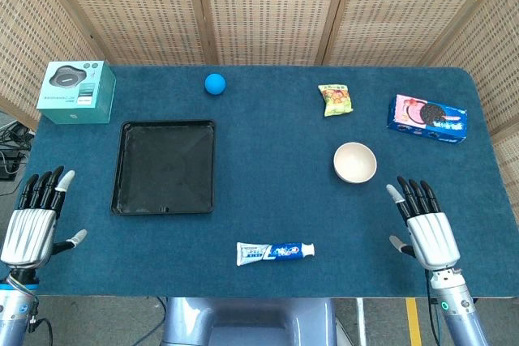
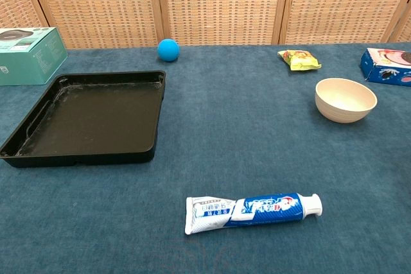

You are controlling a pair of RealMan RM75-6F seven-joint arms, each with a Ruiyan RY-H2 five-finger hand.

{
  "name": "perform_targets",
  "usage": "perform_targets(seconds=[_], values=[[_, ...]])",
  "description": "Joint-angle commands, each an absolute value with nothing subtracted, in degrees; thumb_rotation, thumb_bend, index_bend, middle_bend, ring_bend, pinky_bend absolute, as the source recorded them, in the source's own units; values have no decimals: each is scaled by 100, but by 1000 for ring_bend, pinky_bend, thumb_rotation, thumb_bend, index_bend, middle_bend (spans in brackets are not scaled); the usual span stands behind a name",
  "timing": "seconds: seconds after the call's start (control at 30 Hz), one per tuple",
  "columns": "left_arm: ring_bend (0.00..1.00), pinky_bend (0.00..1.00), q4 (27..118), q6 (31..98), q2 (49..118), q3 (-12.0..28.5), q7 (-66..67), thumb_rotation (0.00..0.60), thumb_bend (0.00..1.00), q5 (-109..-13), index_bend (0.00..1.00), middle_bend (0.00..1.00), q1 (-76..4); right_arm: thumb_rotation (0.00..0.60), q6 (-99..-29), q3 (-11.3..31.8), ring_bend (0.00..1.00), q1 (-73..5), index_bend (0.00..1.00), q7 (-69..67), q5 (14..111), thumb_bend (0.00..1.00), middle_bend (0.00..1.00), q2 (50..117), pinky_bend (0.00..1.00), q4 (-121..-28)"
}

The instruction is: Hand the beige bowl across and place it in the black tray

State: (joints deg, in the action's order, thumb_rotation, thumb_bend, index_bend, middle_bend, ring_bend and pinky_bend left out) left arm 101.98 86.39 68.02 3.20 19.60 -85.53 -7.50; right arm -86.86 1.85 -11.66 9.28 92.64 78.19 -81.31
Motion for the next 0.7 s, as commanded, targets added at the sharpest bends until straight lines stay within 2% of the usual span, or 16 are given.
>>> perform_targets(seconds=[0.03, 0.53, 0.7], values=[[0, 0, 10211, 8621, 6789, 325, 1980, 600, 0, -8533, 0, 0, -756, 600, -8623, 180, 0, -1167, 0, 989, 9234, 241, 0, 7821, 13, -8147], [0, 0, 10185, 8619, 6776, 325, 1944, 600, 0, -8570, 0, 0, -755, 600, -8612, 223, 0, -1181, 0, 895, 9273, 240, 0, 7859, 9, -8076], [0, 0, 10174, 8588, 6762, 338, 1899, 600, 0, -8535, 0, 0, -762, 600, -8691, 282, 0, -1230, 86, 750, 9368, 237, 0, 7930, 12, -8037]])
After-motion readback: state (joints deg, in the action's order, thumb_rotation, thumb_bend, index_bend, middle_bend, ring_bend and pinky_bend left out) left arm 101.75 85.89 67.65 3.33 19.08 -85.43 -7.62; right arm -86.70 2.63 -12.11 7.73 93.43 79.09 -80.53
